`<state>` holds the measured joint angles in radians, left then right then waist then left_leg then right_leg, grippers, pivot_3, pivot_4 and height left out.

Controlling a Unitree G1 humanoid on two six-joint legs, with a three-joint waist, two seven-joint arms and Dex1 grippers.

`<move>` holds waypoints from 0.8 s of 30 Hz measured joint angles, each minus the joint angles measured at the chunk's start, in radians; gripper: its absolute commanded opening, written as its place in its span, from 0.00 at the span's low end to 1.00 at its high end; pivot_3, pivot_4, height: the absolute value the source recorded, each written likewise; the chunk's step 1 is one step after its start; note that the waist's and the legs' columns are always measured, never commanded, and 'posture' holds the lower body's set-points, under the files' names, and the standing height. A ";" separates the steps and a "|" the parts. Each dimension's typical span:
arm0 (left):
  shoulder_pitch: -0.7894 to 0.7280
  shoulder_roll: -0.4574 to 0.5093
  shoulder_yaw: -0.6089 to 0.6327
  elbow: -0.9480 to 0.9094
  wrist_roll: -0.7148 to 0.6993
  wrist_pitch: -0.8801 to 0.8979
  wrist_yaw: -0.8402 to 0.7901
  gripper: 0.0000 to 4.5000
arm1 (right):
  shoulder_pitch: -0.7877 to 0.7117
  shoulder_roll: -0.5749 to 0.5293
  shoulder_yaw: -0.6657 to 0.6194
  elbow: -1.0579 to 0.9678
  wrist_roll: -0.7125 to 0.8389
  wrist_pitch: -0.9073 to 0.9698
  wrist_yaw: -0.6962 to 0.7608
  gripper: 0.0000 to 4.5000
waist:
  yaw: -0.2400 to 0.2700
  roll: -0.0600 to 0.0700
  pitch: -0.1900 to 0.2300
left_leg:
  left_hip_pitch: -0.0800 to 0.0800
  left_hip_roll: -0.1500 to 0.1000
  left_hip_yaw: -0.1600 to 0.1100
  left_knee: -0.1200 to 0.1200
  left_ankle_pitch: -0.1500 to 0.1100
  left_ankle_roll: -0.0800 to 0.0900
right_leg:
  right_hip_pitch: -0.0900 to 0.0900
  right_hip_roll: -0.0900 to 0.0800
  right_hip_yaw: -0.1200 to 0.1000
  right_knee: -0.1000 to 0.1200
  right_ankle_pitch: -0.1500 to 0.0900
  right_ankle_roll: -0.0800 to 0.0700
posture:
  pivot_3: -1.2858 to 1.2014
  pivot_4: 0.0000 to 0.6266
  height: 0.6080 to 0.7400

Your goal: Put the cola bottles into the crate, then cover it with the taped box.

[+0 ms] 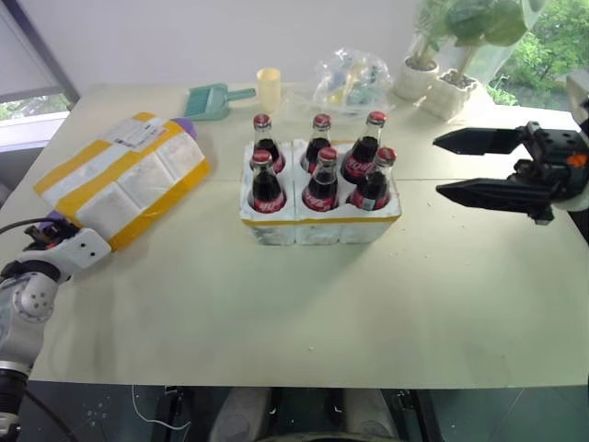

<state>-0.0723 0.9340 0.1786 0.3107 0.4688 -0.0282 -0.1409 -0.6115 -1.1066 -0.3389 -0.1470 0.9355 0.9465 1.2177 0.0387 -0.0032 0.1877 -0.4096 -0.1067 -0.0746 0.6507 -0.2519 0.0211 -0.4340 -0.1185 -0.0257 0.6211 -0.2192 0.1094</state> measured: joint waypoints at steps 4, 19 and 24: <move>-0.078 0.074 0.002 0.007 -0.032 -0.010 -0.043 0.26 | 0.028 -0.010 0.007 0.034 -0.070 -0.056 -0.002 1.00 | 0.002 -0.002 0.001 | 0.000 0.000 0.000 0.001 0.000 0.000 | 0.000 0.000 0.000 0.001 0.000 0.000 | 0.52 0.24 1.00; -0.712 0.057 -0.132 -0.194 -0.328 -0.115 -0.462 0.26 | 0.098 0.008 0.004 0.023 -0.106 -0.103 -0.055 1.00 | -0.005 -0.003 0.001 | -0.001 -0.001 0.002 0.004 0.001 0.002 | -0.001 0.000 -0.001 0.006 0.001 0.001 | 0.52 0.24 1.00; -0.728 0.031 -0.207 -0.294 -0.349 -0.117 -0.582 0.26 | 0.107 0.010 -0.011 0.013 -0.105 -0.104 -0.080 1.00 | -0.012 -0.003 0.001 | -0.001 -0.001 0.002 0.006 0.001 0.002 | 0.000 0.000 -0.001 0.007 0.001 0.001 | 0.52 0.24 1.00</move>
<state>-0.8008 0.9645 -0.0280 0.0169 0.1200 -0.1447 -0.7225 -0.5044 -1.0968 -0.3504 -0.1341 0.8306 0.8430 1.1374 0.0266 -0.0062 0.1889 -0.4103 -0.1078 -0.0730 0.6570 -0.2507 0.0236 -0.4344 -0.1180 -0.0267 0.6286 -0.2185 0.1109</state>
